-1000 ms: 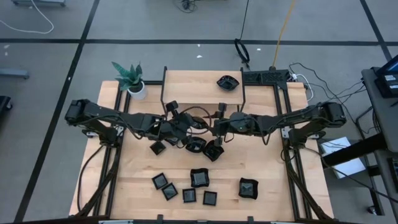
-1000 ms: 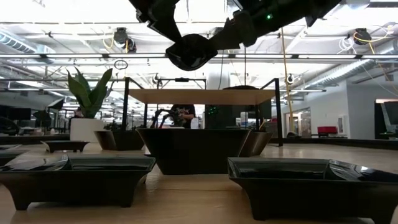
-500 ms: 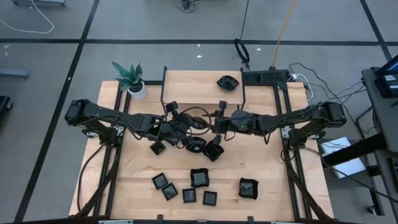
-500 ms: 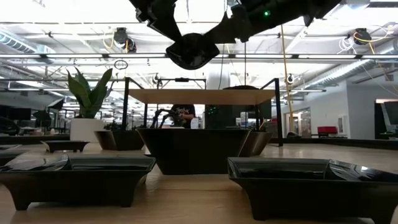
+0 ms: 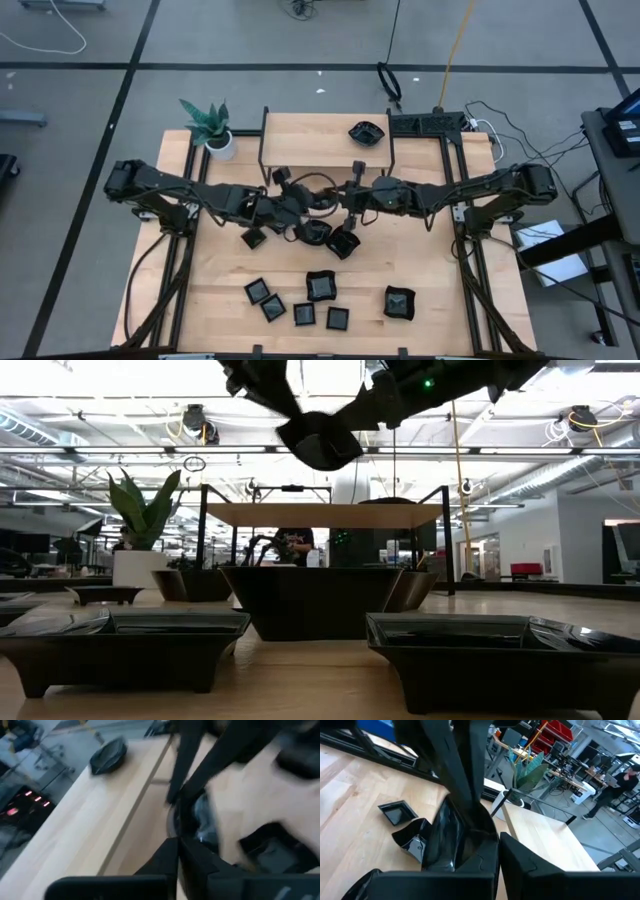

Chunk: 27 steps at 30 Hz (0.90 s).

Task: Pick & Place Mini shaped plates
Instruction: Stack the black leaf-shaped plate on top of the other black leaf-shaped plates on the shelf

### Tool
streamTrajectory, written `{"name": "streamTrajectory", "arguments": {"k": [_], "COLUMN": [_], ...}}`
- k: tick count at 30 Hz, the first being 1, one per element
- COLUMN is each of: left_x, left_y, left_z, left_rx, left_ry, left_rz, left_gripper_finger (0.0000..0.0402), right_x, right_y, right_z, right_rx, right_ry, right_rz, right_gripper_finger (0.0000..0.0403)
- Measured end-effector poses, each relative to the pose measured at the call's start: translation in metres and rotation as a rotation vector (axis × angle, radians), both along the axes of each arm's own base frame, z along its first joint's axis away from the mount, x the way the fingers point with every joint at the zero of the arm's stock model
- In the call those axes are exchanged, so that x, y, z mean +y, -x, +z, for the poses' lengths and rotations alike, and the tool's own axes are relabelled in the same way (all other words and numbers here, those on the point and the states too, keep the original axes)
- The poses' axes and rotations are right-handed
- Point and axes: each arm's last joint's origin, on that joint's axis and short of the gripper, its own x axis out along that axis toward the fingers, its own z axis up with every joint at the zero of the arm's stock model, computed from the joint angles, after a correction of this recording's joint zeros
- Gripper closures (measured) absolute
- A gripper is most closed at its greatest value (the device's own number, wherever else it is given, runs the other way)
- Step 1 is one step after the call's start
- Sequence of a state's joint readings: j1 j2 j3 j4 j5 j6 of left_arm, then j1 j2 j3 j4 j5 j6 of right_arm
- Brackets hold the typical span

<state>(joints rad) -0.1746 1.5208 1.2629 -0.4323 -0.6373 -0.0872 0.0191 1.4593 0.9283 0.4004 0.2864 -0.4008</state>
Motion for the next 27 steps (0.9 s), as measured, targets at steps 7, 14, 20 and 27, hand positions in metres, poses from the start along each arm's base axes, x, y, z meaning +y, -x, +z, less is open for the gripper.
{"name": "streamTrajectory", "arguments": {"k": [7, 14, 20, 27], "left_x": [-0.015, -0.032, -0.042, -0.044], "left_y": [-0.004, -0.001, 0.009, 0.014], "left_z": [0.008, 0.018, 0.023, 0.027], "left_rx": [-0.081, -0.111, -0.106, -0.125], "left_ry": [-0.016, -0.084, -0.076, -0.043], "left_rz": [-0.073, -0.171, -0.204, -0.198], "left_gripper_finger": [0.0259, 0.017, 0.0144, 0.0149], "right_x": [0.0, 0.0, -0.019, -0.095], "right_y": [0.0, 0.002, 0.015, 0.038], "right_z": [-0.003, -0.004, 0.036, 0.11], "right_rx": [0.034, 0.073, 0.136, 0.191], "right_ry": [0.004, 0.052, 0.078, -0.021], "right_rz": [0.008, 0.019, -0.032, -0.16], "right_gripper_finger": [0.0402, 0.0402, 0.0402, 0.0403]}}
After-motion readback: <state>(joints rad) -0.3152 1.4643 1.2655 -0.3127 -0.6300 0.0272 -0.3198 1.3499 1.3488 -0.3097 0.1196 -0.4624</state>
